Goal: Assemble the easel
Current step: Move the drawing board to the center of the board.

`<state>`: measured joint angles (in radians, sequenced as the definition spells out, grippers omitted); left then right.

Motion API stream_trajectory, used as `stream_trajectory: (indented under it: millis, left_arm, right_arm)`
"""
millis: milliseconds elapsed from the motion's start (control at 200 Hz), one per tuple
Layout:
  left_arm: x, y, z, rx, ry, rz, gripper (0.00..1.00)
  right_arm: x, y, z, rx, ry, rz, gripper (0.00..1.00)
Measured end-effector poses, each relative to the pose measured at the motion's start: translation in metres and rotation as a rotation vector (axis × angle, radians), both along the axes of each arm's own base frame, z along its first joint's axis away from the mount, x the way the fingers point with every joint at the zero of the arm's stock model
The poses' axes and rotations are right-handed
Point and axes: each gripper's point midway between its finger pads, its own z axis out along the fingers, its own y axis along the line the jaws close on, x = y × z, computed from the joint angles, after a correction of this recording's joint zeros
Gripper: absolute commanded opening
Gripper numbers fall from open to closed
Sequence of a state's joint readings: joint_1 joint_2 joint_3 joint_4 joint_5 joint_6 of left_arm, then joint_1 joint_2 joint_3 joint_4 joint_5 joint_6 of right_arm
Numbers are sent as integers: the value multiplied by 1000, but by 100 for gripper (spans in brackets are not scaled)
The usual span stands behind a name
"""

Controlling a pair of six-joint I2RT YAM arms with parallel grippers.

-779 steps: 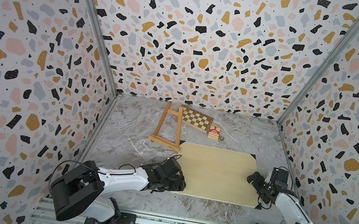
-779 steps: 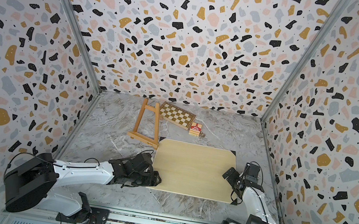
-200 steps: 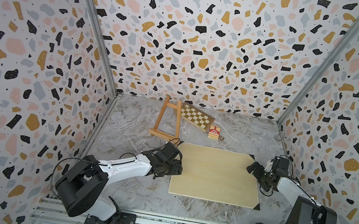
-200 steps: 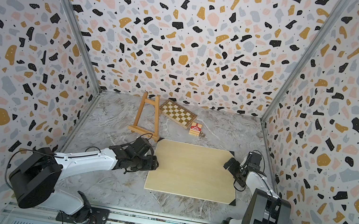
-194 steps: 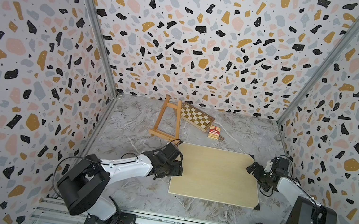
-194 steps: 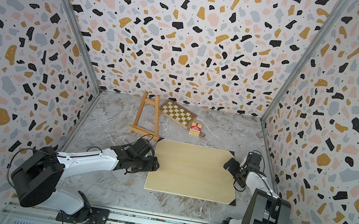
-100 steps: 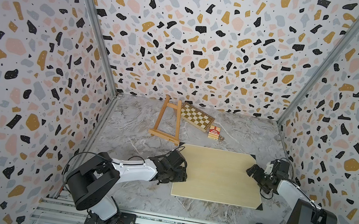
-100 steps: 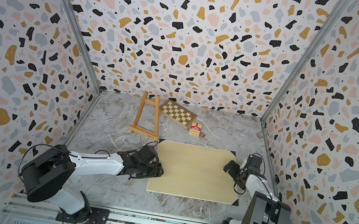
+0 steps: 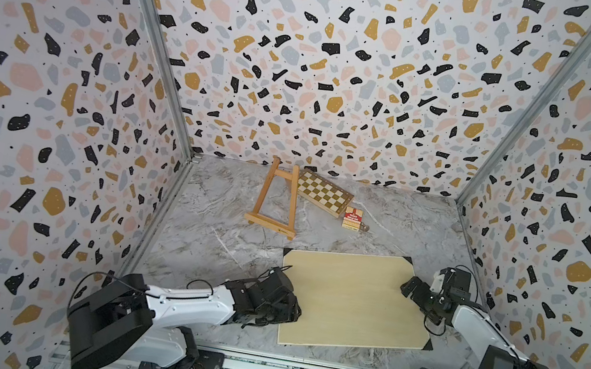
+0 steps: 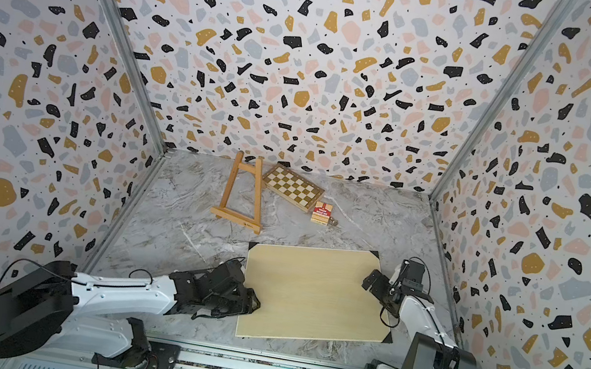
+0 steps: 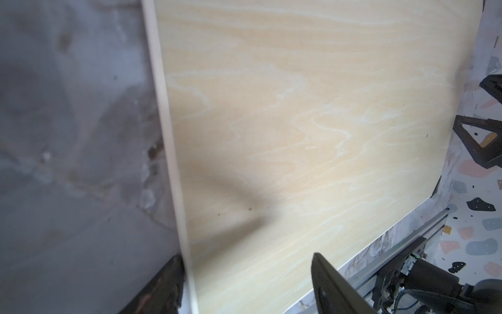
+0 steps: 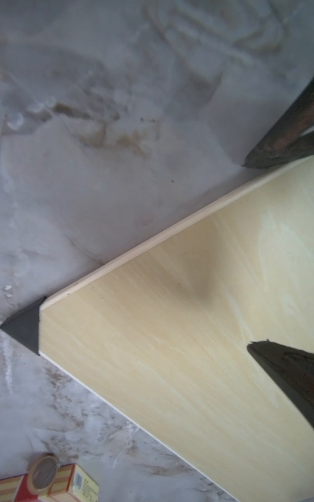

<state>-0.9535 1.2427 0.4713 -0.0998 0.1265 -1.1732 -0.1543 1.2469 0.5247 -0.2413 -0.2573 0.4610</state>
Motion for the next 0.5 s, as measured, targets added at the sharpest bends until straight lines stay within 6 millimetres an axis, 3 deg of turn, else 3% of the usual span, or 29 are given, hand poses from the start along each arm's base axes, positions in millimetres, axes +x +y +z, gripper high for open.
stream_trajectory:
  millis: [145,305,395,501]
  left_arm:
    - [-20,21,0,26,41,28,76]
    - [-31,61,-1,108,43,116,80]
    - [-28,77,4,136,13,167,82]
    - [-19,95,8,155,-15,235,82]
  right_arm:
    - [-5,28,0,17,2,65,100]
    - [-15,73,2,70,8,175,100]
    - [-19,82,3,89,17,197,100]
    - [-18,77,3,106,16,186,100]
